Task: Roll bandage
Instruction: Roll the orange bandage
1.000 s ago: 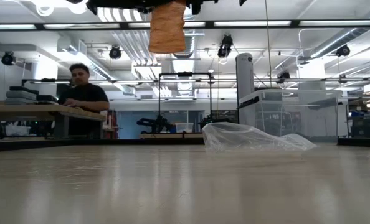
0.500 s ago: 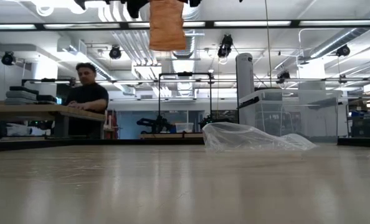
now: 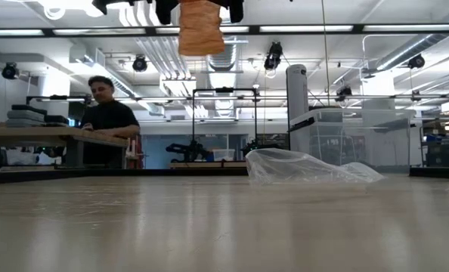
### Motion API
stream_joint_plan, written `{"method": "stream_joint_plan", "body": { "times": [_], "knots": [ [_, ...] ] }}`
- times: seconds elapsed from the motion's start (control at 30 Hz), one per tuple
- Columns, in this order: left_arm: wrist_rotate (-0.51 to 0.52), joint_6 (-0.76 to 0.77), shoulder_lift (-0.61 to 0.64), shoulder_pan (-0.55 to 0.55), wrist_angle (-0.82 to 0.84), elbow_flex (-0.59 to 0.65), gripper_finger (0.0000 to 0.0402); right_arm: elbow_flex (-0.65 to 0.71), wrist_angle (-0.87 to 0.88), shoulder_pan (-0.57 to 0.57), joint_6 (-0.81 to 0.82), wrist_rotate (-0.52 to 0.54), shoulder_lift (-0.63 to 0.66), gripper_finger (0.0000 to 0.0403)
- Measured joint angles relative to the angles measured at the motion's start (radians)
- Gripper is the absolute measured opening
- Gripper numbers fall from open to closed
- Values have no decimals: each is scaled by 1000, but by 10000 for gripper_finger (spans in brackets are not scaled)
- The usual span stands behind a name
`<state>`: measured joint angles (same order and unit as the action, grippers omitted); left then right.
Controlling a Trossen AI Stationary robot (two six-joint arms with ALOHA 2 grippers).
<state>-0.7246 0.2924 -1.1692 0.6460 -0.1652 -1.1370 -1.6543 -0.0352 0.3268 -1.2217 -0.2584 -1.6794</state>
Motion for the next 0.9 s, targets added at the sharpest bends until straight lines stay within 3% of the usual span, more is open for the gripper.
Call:
{"method": "stream_joint_plan", "body": {
  "times": [0.5,0.9],
  "knots": [
    [-33,0,-47,-1,4,0,233,0,5,-13,-128,-4,-1,110],
    [-95,-95,-49,-1,8,0,230,0,7,-15,-166,-13,-3,110]
  ]
}}
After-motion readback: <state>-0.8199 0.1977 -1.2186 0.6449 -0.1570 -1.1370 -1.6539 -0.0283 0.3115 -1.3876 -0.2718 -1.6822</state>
